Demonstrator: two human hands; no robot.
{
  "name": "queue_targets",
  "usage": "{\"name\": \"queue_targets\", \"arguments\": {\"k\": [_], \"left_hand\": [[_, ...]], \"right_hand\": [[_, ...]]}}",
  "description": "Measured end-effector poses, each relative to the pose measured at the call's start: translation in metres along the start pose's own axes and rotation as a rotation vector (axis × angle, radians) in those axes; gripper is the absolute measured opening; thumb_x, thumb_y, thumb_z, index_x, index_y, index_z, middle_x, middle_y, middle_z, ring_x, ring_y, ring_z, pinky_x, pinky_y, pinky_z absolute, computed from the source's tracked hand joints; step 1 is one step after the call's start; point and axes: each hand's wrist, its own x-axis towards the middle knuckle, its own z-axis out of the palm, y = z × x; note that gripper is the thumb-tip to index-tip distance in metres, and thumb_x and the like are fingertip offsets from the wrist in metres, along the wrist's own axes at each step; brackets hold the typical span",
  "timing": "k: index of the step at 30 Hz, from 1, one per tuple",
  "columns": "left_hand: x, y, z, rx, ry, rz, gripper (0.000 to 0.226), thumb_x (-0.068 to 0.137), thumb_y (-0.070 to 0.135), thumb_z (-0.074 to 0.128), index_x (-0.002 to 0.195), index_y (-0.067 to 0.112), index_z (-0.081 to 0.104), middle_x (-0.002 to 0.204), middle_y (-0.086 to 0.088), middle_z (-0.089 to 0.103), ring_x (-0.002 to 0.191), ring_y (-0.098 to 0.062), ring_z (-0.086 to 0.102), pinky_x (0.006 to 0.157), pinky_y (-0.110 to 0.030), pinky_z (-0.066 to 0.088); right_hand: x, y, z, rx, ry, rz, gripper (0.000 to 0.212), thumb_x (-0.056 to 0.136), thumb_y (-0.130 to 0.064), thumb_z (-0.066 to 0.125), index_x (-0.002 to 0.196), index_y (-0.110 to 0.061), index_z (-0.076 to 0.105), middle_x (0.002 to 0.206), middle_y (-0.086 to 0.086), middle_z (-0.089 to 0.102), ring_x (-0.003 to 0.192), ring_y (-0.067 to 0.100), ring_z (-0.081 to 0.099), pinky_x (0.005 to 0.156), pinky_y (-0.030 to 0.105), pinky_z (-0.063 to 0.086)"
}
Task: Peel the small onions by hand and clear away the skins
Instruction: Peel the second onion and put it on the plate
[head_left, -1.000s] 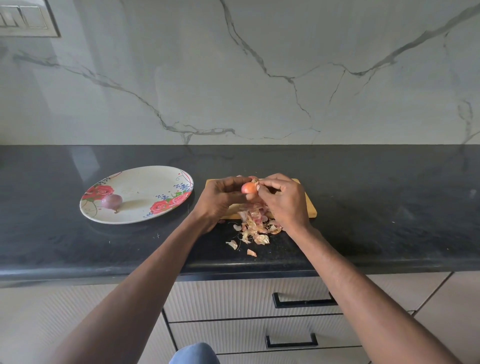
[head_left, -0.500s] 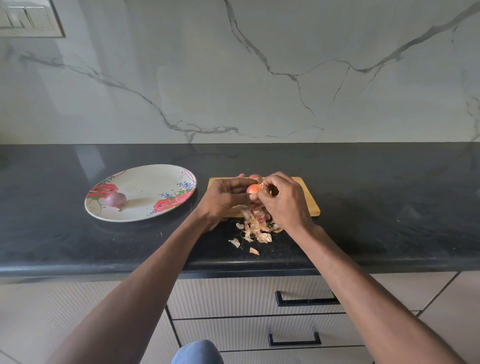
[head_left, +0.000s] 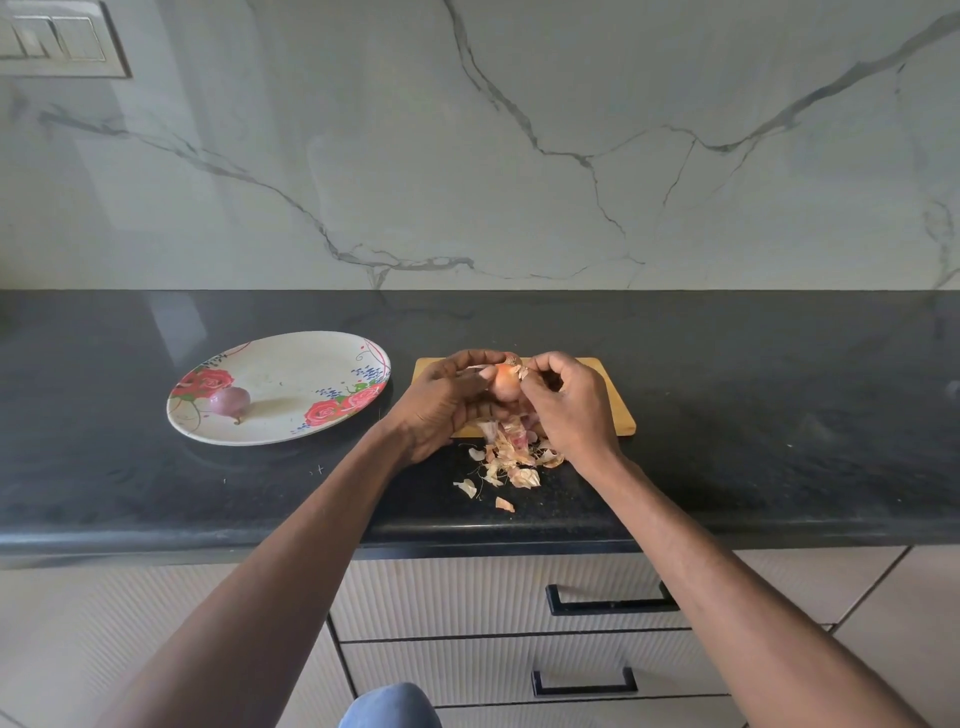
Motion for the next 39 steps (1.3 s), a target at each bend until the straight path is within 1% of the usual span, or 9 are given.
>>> {"name": "queue_targets", "arguments": {"k": [7,11,14,20,22,26,29,34,39], "left_hand": [[0.001,0.0,-0.001,0.022,0.024,-0.017,0.032,0.1,0.009,0.056,0.127,-0.007,0.053,0.105,-0.025,0.067,0.085,-0.033,0.068,0.08,-0.036,0.061],[0.0,-0.001,-0.002,0.043,0.002,-0.001,0.039,0.086,0.012,0.07,0.121,-0.004,0.061,0.103,-0.02,0.069,0.088,-0.03,0.069,0.084,-0.037,0.06],[0.0,-0.001,-0.001,0.021,-0.004,-0.004,0.033,0.092,0.011,0.065,0.121,-0.004,0.06,0.105,-0.023,0.068,0.086,-0.03,0.07,0.082,-0.036,0.062],[-0.001,0.002,0.001,-0.019,0.004,-0.013,0.028,0.094,0.009,0.062,0.118,-0.004,0.058,0.099,-0.024,0.07,0.076,-0.029,0.073,0.071,-0.032,0.063],[-0.002,0.003,0.001,-0.017,-0.004,-0.006,0.032,0.087,0.011,0.067,0.115,-0.002,0.06,0.098,-0.023,0.07,0.079,-0.03,0.073,0.074,-0.034,0.063],[-0.003,0.003,0.001,-0.03,0.001,-0.001,0.033,0.082,0.005,0.07,0.113,0.0,0.061,0.095,-0.02,0.072,0.082,-0.025,0.074,0.073,-0.031,0.063],[-0.002,0.003,0.001,-0.041,0.025,0.003,0.035,0.08,0.002,0.07,0.113,0.0,0.06,0.096,-0.019,0.072,0.081,-0.024,0.074,0.072,-0.03,0.063],[-0.002,0.002,0.0,-0.033,0.055,-0.008,0.043,0.08,0.009,0.072,0.119,-0.003,0.058,0.096,-0.022,0.071,0.074,-0.027,0.072,0.074,-0.032,0.064],[-0.002,0.002,0.002,-0.032,0.054,-0.02,0.041,0.084,0.013,0.069,0.119,-0.004,0.058,0.098,-0.024,0.069,0.074,-0.03,0.071,0.074,-0.033,0.062]], "right_hand": [[0.001,-0.001,-0.001,0.081,-0.054,0.079,0.011,0.095,-0.016,0.067,0.093,-0.008,0.073,0.086,0.003,0.074,0.083,0.023,0.072,0.073,0.049,0.06],[0.001,-0.006,-0.002,0.148,-0.085,0.094,0.013,0.096,-0.011,0.064,0.089,-0.006,0.074,0.077,-0.002,0.075,0.076,0.011,0.072,0.07,0.033,0.059],[0.0,-0.009,-0.003,0.217,-0.095,0.125,0.017,0.096,-0.005,0.06,0.083,-0.006,0.071,0.069,-0.008,0.07,0.066,0.0,0.065,0.062,0.017,0.05],[-0.002,-0.01,-0.005,0.271,-0.079,0.082,0.029,0.097,-0.027,0.065,0.082,-0.002,0.07,0.074,0.002,0.072,0.07,0.009,0.067,0.065,0.024,0.053],[-0.003,-0.012,-0.005,0.26,-0.071,0.051,0.023,0.094,-0.022,0.071,0.085,-0.001,0.07,0.07,-0.005,0.073,0.067,0.004,0.069,0.062,0.017,0.052],[0.0,-0.006,-0.004,0.199,-0.041,0.06,0.015,0.086,-0.023,0.079,0.086,-0.01,0.073,0.078,0.001,0.075,0.077,0.017,0.073,0.067,0.025,0.057],[0.001,-0.005,-0.005,0.183,-0.044,0.048,0.006,0.086,-0.015,0.079,0.087,-0.017,0.074,0.088,-0.001,0.075,0.082,0.011,0.072,0.071,0.022,0.057],[0.002,-0.008,-0.005,0.202,-0.066,0.061,0.021,0.089,-0.003,0.073,0.087,-0.024,0.071,0.09,-0.009,0.073,0.08,-0.003,0.067,0.072,0.012,0.052],[0.002,-0.006,-0.003,0.165,-0.059,0.081,0.015,0.094,-0.007,0.068,0.092,-0.022,0.07,0.09,-0.006,0.072,0.085,0.007,0.068,0.072,0.014,0.053]]}}
